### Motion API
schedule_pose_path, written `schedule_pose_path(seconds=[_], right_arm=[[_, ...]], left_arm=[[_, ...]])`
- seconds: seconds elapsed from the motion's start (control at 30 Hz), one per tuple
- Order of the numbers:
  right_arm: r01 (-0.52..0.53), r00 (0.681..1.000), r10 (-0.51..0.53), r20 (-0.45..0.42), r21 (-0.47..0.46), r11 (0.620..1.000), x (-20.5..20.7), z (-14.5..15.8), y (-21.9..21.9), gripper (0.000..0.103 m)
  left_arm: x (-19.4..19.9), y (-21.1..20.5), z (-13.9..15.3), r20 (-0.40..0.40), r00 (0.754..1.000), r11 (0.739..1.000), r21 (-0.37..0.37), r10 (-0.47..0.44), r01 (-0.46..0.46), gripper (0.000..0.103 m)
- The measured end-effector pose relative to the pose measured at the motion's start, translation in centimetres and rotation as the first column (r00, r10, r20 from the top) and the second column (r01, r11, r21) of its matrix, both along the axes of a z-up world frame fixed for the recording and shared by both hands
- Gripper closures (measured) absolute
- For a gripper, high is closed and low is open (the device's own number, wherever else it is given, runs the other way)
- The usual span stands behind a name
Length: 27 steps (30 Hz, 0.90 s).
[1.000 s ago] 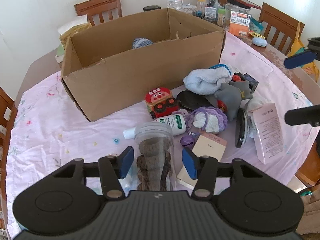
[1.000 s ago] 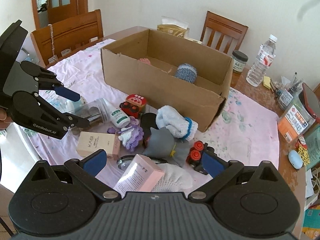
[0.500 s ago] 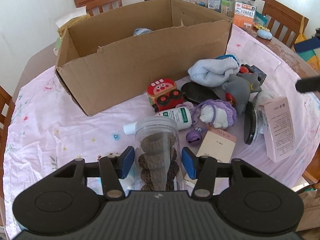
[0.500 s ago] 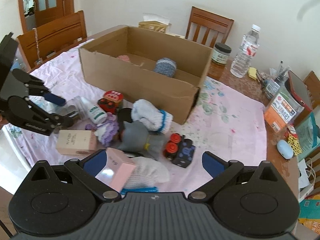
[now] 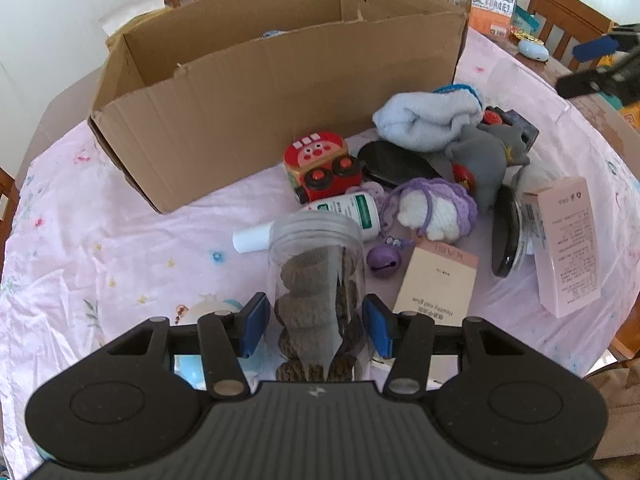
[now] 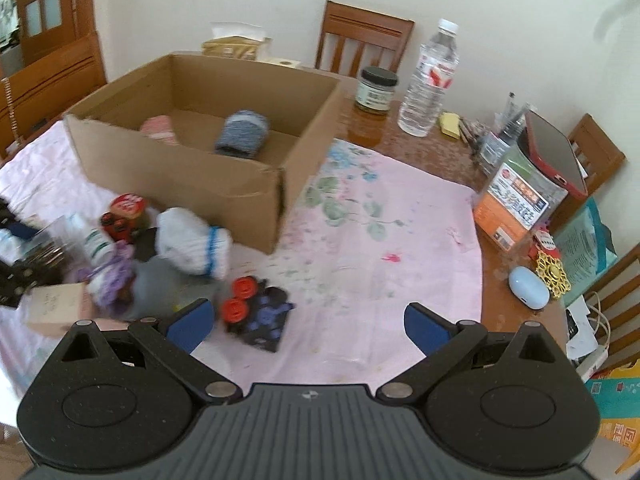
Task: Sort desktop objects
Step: 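Grasp the cookie jar with the left tool while the right tool grasps the clear cup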
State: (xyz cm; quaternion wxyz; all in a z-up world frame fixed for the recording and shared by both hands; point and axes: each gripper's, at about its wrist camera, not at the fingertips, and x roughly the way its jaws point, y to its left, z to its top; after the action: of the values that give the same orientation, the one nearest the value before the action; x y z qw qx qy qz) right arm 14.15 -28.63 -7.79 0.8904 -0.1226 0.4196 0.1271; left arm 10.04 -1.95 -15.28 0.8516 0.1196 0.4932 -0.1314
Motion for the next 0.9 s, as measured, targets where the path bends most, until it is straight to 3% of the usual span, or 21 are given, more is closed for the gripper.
schedule_pose_path(seconds=[0.2,0.37,0.43,0.63,0.77,0.9], right_arm=[[0.043,0.998,-0.039,-0.057,0.062,0.997,3.0,-1.3,-1.8,0.001],[0.067,0.992,-0.061,-0.113,0.043,0.997,4.7,-2.8,-2.0,0.008],[0.062,0.989,-0.056,-0.138,0.037,0.997,5.0,-3.4,-2.0,0.017],[0.045,0.984,-0.037,-0.172,0.043,0.998,5.2,-3.9,-1.9,0.031],[0.042,0.983,-0.034,-0.179,0.045,0.998,5.3,-4.3,-2.0,0.032],[0.054,0.981,-0.045,-0.19,0.043,0.998,5.7,-4.7,-2.4,0.04]], left_arm=[[0.2,0.0,0.1,-0.009,1.0,1.0,-0.008,0.01,-0.01,0.051],[0.2,-0.1,0.2,-0.01,1.0,1.0,-0.008,0.009,-0.009,0.051],[0.2,0.0,0.2,-0.013,1.0,1.0,-0.012,0.011,-0.011,0.051],[0.2,0.0,0.4,-0.016,1.0,1.0,-0.011,0.004,-0.004,0.051],[0.2,-0.1,0.5,-0.015,1.0,1.0,-0.013,0.0,0.0,0.051],[0.3,0.0,0.6,-0.015,1.0,1.0,-0.021,-0.001,0.0,0.051]])
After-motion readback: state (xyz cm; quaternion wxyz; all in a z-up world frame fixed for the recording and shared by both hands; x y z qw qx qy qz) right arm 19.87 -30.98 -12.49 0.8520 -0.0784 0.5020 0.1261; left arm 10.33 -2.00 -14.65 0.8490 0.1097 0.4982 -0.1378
